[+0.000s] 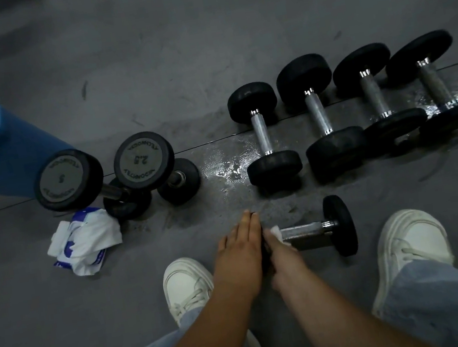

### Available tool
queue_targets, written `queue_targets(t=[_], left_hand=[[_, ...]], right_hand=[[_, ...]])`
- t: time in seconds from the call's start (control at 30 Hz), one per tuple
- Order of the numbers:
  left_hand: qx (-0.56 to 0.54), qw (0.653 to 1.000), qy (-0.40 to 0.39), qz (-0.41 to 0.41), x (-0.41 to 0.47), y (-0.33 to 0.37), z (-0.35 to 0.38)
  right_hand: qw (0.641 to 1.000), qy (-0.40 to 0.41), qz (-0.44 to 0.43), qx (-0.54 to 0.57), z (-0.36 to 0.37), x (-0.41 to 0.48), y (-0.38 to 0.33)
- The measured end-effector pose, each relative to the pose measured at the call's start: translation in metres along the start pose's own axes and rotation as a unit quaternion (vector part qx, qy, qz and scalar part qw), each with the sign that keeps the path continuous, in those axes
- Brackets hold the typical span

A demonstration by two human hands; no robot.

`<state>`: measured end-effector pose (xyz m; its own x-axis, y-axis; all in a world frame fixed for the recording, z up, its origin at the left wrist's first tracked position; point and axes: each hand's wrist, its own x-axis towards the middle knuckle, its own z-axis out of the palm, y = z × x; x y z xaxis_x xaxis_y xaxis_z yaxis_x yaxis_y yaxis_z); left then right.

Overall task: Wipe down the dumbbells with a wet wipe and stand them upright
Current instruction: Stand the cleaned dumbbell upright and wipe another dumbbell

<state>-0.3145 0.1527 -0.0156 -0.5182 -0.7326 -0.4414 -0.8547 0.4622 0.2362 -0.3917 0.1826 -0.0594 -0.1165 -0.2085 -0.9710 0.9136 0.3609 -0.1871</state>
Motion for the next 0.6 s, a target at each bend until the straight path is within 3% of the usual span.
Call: queue_targets(t=[0.1,0.23,0.4,0.5,0.6], left_hand=[[-0.002,1.000,0.005,-0.001,-0.001,0.000,0.002],[0.009,1.000,0.002,0.003,0.000,-0.001,0.001],[0.014,1.000,-0.004,0.003,0.002,-0.001,-0.004],[0.027,0.999,-0.014,0.008,0.004,-0.001,-0.007],[0.029,0.999,-0.031,0.009,0.004,-0.003,-0.008]], right_hand=[[0.999,-0.020,0.033,0.038,0.010,0.006,-0.008],[0.999,0.017,-0.044,0.016,-0.007,-0.003,0.007],[0.999,-0.032,0.008,0.039,0.002,0.024,-0.001],[0.999,0.013,-0.046,0.025,-0.014,-0.013,0.012],[0.999,0.022,-0.042,0.012,-0.025,-0.024,0.012]])
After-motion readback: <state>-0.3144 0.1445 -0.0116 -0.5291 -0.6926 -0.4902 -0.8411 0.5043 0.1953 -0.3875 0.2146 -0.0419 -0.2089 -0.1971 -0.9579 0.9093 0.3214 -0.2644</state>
